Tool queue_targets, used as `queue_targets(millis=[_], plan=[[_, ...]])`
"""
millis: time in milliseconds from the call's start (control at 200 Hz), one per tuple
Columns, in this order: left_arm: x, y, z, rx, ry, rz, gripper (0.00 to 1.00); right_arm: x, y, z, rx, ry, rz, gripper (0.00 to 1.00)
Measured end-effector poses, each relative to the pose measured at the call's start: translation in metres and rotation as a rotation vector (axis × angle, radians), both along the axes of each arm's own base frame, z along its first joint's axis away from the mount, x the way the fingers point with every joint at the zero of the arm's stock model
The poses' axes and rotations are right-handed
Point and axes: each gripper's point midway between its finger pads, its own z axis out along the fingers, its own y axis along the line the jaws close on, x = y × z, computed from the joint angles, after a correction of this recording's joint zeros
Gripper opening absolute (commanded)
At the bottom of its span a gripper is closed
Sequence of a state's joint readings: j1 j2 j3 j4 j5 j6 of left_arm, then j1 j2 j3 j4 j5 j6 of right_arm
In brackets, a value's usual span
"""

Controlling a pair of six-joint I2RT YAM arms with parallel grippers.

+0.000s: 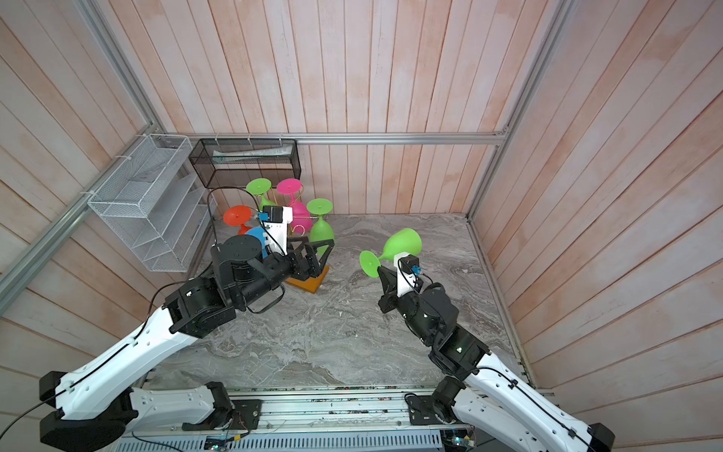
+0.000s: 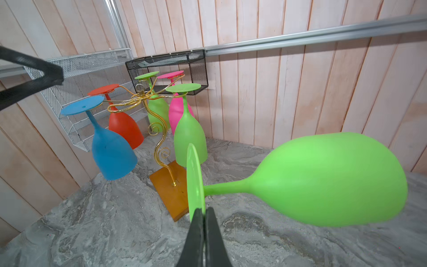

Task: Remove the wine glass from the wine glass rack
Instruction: 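Pull the green glass from the rack with the right gripper while the left approaches, then grasp the green glass's foot with the left gripper and open the right gripper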

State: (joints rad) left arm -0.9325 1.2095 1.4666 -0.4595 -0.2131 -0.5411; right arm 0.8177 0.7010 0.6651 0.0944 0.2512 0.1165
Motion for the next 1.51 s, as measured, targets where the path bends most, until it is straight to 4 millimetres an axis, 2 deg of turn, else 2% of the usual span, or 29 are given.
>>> queue_targets(millis=[50,180,400,465,545,665,775,880,1070,1325,1505], plan=[[0.001,-0.004,-0.003,-0.030,0.051,0.004,0.86,-0.002,0.002,-0.001,-0.042,-0.051,0.005,0.00],[0.001,-0.009,-0.010,-0.122,0.201,0.029,0.75,-0.012,0.009,-0.006,-0.152,-0.184,0.028,0.00],[0.003,-0.027,0.000,-0.262,0.425,0.059,0.61,-0.035,0.029,-0.015,-0.342,-0.394,0.059,0.00],[0.003,-0.033,-0.008,-0.283,0.504,0.077,0.58,-0.038,0.032,-0.011,-0.385,-0.446,0.043,0.00],[0.001,-0.038,-0.027,-0.278,0.596,0.101,0.54,-0.041,0.033,-0.006,-0.424,-0.502,0.018,0.00],[-0.013,-0.048,-0.047,-0.262,0.696,0.115,0.52,-0.040,0.033,-0.001,-0.472,-0.550,-0.024,0.00],[-0.024,-0.052,-0.053,-0.266,0.747,0.112,0.51,-0.038,0.033,0.000,-0.513,-0.577,-0.051,0.00],[-0.027,-0.053,-0.061,-0.274,0.787,0.125,0.49,-0.036,0.033,0.001,-0.538,-0.592,-0.066,0.00],[-0.028,-0.052,-0.095,-0.257,0.864,0.179,0.47,-0.036,0.035,-0.001,-0.573,-0.606,-0.071,0.00],[-0.029,-0.051,-0.100,-0.302,0.889,0.200,0.44,-0.041,0.043,-0.005,-0.597,-0.619,-0.043,0.00],[-0.027,-0.052,-0.103,-0.325,0.899,0.205,0.22,-0.047,0.049,-0.007,-0.614,-0.633,-0.021,0.00]])
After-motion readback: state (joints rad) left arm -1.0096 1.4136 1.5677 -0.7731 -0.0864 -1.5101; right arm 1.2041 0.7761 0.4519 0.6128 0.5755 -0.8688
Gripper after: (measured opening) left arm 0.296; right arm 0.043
